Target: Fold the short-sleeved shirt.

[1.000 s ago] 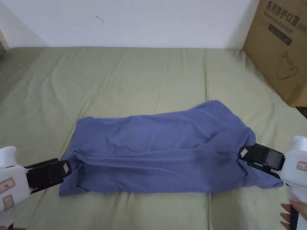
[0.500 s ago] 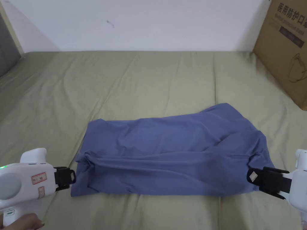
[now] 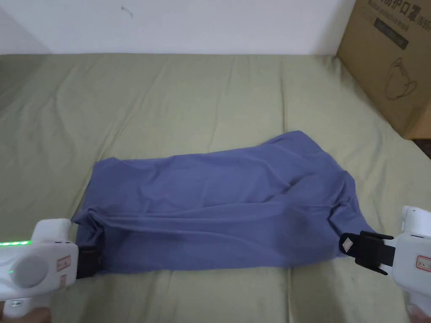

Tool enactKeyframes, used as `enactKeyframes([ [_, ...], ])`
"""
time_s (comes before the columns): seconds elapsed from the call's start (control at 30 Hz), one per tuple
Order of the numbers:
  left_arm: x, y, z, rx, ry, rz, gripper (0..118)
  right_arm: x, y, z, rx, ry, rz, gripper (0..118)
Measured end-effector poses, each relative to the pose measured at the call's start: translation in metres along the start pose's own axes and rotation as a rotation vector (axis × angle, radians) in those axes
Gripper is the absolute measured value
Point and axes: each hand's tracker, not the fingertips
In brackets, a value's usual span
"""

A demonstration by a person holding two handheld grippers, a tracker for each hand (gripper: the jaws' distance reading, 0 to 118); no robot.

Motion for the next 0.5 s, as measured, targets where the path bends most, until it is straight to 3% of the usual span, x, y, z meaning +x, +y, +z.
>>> enactKeyframes([
  [0.03, 0.001, 0.001, 0.009, 0.027, -0.034, -0.011, 3, 0.007, 0.006, 0.000, 0.010, -0.018, 0.008, 0],
  [0.1, -0.005, 0.003, 0.018, 0.028, -0.029, -0.017, 4, 0.018, 0.017, 0.001, 0.009, -0.038, -0.005, 0],
  [0.13, -0.006, 0.005, 0.021, 0.021, -0.040, -0.021, 4, 0.028, 0.024, -0.001, 0.010, -0.058, -0.022, 17],
  [0.17, -0.008, 0.006, 0.024, 0.024, -0.042, -0.022, 4, 0.039, 0.030, -0.005, 0.001, -0.062, -0.036, 55],
  [0.2, -0.011, 0.008, 0.027, 0.030, -0.047, -0.020, 4, 0.050, 0.036, -0.012, -0.020, -0.073, -0.049, 110],
  [0.23, -0.013, 0.010, 0.030, 0.039, -0.058, -0.011, 4, 0.061, 0.041, -0.021, -0.079, -0.095, -0.069, 117],
  [0.27, -0.015, 0.012, 0.033, 0.044, -0.064, 0.001, 4, 0.059, 0.062, -0.013, -0.038, -0.106, -0.075, 116],
  [0.3, -0.017, 0.014, 0.035, 0.045, -0.066, 0.008, 4, 0.061, 0.076, -0.014, -0.115, -0.152, -0.103, 116],
  [0.37, -0.019, 0.016, 0.037, 0.048, -0.073, 0.024, 4, 0.099, 0.055, -0.056, -0.154, -0.175, -0.169, 116],
  [0.43, -0.019, 0.017, 0.036, 0.043, -0.065, 0.025, 4, 0.109, 0.058, -0.079, -0.231, -0.198, -0.184, 114],
  [0.47, -0.018, 0.017, 0.034, 0.034, -0.063, 0.024, 4, 0.109, 0.058, -0.086, -0.275, -0.199, -0.168, 109],
  [0.5, -0.018, 0.017, 0.032, 0.026, -0.061, 0.026, 4, 0.107, 0.048, -0.097, -0.306, -0.202, -0.141, 96],
])
